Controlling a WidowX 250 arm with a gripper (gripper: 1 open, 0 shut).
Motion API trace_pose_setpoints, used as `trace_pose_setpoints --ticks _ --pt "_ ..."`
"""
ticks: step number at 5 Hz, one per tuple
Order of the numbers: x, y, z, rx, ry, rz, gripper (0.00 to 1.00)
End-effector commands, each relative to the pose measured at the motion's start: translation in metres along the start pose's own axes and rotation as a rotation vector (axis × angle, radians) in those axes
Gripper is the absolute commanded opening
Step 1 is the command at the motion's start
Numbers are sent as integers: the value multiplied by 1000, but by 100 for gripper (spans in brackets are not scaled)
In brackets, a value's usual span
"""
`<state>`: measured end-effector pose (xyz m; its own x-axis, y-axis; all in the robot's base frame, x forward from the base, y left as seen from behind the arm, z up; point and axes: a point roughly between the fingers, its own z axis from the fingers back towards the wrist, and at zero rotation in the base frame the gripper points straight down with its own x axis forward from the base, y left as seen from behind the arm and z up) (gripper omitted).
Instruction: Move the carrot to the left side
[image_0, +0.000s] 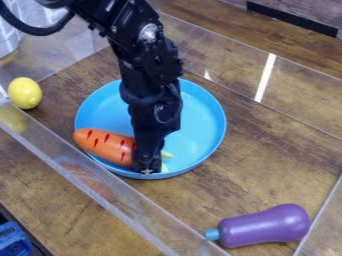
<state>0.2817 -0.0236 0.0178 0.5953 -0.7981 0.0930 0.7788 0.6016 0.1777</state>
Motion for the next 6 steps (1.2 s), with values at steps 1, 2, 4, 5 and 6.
trace_pose_setpoints --ticks 1,2,4,5,6 --pt "-5 -13 -16 -60 45 -13 100" --pt "-5 -11 -15 -63 47 -9 100" --pt "-6 -9 -13 -68 50 -1 100" --pt "-6 -7 -12 -70 52 3 100" --pt "-6 -6 -12 -71 53 8 100"
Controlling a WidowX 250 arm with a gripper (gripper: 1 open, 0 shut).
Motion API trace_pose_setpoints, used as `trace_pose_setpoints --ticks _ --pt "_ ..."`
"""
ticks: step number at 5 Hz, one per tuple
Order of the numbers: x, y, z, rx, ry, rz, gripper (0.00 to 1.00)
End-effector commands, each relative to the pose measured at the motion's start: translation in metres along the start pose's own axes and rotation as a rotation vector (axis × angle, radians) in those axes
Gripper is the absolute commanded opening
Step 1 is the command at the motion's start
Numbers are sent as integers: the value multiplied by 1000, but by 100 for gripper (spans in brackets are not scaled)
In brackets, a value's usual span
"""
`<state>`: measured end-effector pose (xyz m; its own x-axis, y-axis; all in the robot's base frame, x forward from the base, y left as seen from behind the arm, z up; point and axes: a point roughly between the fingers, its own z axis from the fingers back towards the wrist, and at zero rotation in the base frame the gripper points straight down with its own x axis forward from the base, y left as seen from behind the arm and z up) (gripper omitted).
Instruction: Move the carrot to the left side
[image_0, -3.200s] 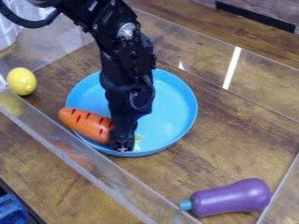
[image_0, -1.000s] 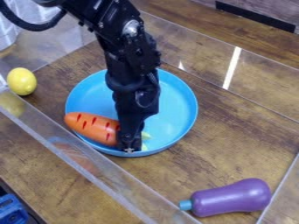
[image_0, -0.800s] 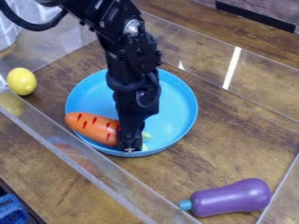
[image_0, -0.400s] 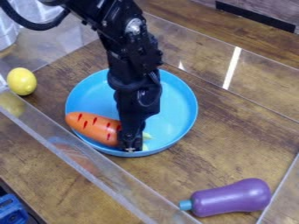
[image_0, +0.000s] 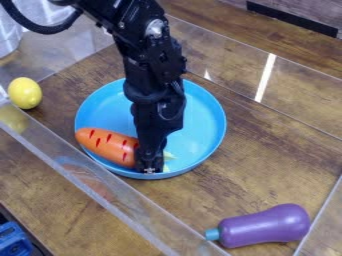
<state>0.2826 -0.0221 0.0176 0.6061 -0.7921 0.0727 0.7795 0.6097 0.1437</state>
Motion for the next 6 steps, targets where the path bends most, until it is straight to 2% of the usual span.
trace_pose_setpoints --ticks 1,6 --pt "-5 -6 -11 -39 32 5 0" --pt "-6 3 21 -15 50 -9 0"
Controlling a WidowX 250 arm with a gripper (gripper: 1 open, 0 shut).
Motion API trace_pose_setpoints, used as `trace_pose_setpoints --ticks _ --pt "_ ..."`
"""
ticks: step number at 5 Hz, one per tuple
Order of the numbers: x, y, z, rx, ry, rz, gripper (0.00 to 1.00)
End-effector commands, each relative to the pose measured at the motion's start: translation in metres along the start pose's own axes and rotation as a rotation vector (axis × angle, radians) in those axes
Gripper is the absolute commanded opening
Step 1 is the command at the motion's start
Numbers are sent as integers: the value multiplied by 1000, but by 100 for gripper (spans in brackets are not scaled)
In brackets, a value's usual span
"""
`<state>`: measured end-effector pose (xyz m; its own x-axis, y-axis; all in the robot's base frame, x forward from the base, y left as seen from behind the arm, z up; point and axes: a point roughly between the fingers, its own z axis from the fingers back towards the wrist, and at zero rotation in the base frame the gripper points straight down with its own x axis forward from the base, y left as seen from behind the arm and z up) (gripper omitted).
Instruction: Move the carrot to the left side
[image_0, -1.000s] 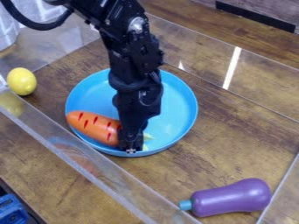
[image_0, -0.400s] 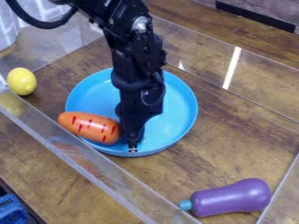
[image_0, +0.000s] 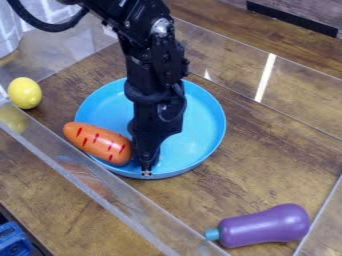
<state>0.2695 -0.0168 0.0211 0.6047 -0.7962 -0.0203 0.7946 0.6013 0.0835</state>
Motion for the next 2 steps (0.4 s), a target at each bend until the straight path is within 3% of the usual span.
trace_pose_setpoints --ticks 1,2 --pt "4 9 22 49 -39 4 0" --pt "3 10 28 52 -35 -3 0"
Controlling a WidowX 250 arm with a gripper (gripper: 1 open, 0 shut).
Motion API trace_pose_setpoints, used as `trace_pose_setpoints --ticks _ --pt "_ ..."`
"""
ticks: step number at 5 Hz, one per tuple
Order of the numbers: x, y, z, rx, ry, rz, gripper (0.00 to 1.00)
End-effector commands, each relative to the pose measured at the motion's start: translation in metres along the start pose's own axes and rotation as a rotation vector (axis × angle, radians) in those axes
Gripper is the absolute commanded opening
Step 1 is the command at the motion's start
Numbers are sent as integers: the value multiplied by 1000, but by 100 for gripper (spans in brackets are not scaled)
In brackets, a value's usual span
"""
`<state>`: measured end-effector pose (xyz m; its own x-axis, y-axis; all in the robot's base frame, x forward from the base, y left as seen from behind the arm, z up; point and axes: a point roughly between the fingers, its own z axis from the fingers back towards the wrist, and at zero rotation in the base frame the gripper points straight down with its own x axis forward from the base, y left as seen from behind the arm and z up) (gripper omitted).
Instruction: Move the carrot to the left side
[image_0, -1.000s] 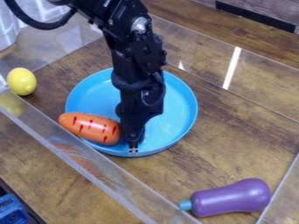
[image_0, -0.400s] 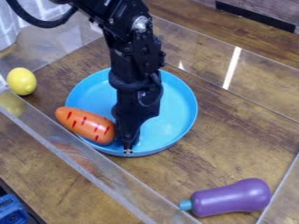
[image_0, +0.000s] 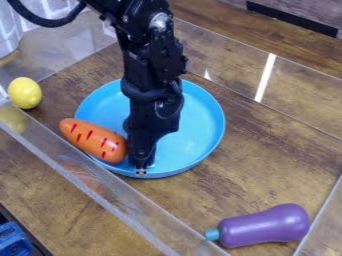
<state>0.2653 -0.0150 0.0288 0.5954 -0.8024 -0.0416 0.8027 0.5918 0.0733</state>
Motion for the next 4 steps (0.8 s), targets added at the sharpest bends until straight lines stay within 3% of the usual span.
trace_pose_setpoints --ticks 1,4 --pt "6 13 26 65 -50 4 0" --pt "0 23 56 96 -13 -6 0"
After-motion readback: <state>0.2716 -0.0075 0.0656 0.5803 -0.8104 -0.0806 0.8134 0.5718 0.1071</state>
